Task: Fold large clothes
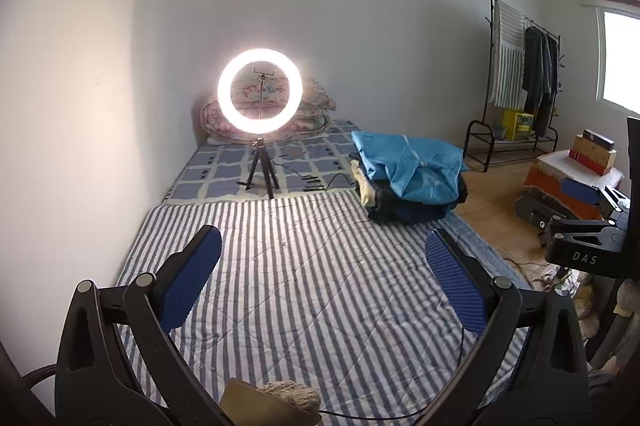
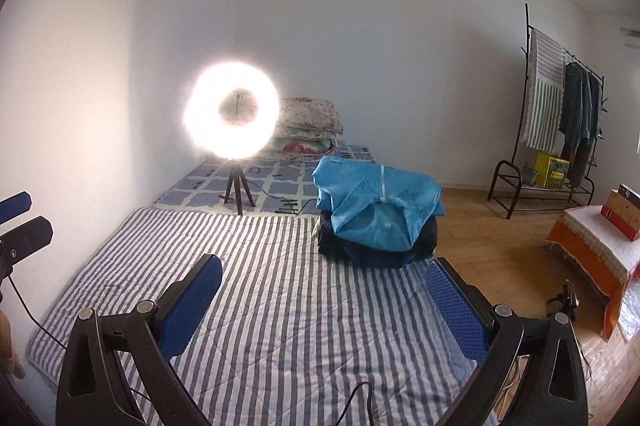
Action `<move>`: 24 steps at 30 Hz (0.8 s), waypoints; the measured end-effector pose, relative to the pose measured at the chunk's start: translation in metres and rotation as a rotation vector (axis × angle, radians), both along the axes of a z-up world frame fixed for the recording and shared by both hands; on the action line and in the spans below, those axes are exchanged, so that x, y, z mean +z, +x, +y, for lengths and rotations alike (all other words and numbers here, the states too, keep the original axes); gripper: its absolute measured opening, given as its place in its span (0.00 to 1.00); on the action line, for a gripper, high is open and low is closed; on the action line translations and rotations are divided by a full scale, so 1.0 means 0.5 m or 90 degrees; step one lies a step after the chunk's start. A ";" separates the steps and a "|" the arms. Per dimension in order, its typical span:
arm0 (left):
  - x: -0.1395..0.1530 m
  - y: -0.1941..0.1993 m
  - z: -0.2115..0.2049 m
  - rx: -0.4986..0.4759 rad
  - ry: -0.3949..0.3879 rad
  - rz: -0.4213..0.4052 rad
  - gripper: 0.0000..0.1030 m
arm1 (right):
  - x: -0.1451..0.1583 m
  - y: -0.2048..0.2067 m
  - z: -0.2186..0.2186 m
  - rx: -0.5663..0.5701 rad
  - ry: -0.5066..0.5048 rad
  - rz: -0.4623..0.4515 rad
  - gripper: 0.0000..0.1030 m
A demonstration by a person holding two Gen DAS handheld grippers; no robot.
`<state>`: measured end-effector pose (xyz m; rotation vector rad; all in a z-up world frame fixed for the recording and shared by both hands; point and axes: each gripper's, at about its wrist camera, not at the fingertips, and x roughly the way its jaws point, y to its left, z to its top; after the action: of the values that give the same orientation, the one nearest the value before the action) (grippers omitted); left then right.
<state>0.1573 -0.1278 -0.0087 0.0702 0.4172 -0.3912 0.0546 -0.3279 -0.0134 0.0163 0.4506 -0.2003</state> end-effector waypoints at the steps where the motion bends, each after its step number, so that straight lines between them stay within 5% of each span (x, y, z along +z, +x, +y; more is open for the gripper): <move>1: -0.007 -0.004 0.002 0.000 0.002 0.002 1.00 | -0.006 -0.002 0.003 -0.002 -0.001 0.001 1.00; 17: -0.139 -0.004 -0.009 0.007 0.041 0.048 1.00 | -0.127 0.006 0.006 -0.038 -0.010 0.030 1.00; 24: -0.175 -0.004 -0.012 -0.001 0.065 0.063 1.00 | -0.135 0.011 0.013 -0.043 -0.016 0.036 1.00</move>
<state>0.1551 -0.1336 -0.0963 0.1511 0.5352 -0.3760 0.0600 -0.3216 -0.0809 0.0012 0.5037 -0.2740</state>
